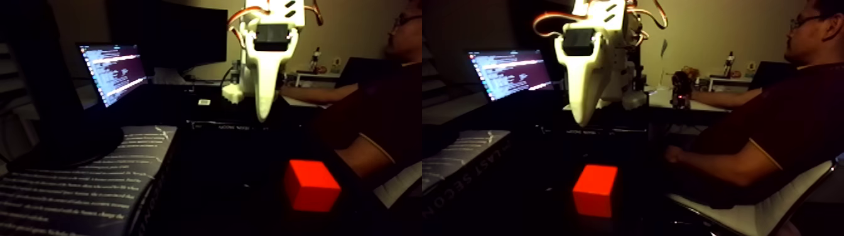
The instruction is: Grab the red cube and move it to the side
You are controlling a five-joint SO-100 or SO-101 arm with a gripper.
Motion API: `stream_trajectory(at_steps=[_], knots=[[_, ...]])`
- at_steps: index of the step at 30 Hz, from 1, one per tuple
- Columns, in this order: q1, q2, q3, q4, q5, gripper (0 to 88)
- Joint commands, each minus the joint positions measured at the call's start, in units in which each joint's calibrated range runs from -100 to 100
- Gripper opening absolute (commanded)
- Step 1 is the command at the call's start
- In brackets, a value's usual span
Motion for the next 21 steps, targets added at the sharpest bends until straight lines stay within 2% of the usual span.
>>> stream_trajectory(at_steps=[1, 21], knots=[[0.5, -0.4, -0.5, -0.2, -0.1, 0.9], [0.0, -0.4, -0.5, -0.2, 0.1, 1.1]])
